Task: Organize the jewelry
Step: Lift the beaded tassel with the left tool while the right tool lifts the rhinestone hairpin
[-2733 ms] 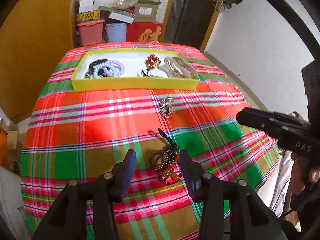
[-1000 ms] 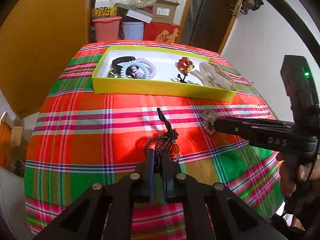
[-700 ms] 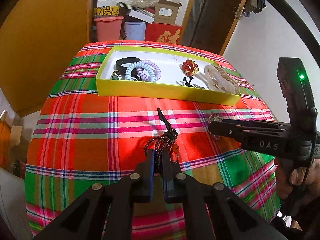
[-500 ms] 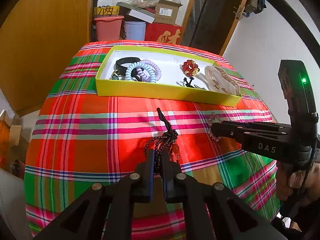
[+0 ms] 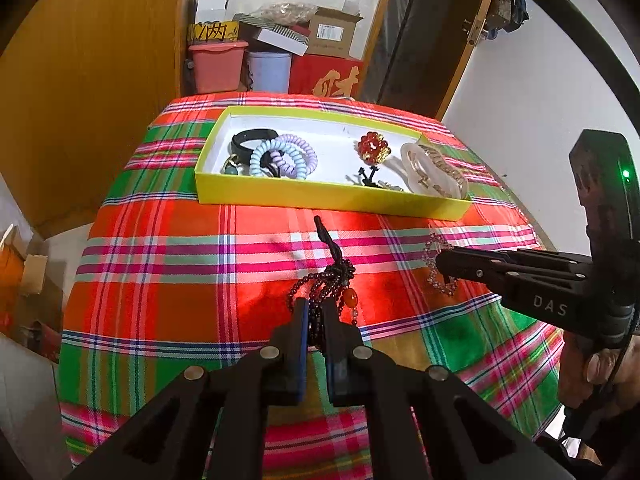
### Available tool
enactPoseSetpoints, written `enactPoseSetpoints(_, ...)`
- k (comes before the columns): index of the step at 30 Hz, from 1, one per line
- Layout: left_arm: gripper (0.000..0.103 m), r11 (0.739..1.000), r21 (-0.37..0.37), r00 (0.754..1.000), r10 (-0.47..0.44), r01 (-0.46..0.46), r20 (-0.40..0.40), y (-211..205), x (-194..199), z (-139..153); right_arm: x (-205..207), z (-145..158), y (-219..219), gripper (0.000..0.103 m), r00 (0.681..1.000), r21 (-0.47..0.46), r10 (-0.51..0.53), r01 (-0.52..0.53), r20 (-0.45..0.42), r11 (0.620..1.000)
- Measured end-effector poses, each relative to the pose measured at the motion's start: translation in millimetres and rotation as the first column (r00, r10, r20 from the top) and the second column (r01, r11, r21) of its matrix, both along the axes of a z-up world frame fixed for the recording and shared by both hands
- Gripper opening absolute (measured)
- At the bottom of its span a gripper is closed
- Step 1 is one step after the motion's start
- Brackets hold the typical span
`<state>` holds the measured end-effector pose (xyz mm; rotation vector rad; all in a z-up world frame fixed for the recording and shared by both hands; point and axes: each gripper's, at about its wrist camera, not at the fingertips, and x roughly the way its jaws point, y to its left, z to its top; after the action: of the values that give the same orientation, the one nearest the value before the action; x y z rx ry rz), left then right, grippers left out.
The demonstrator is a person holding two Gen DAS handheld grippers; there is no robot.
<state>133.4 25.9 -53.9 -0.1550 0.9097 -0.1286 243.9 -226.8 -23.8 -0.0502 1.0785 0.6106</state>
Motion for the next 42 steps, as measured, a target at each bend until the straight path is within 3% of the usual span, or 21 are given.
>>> enactPoseSetpoints(24, 0.006, 1.000, 0.016, 0.997, -0.005, 0.004, 0.082, -11, -24, 44, -32, 53, -22, 0.009, 0.995, 0.061, -0.021, 0.015, 0.102, 0.998)
enactPoseSetpoints(42, 0.006, 1.000, 0.022, 0.995, 0.001, -0.003, 0.101, -1, 1, 53, -12, 64, -9, 0.009, 0.990, 0.054, 0.001, -0.009, 0.140, 0.998)
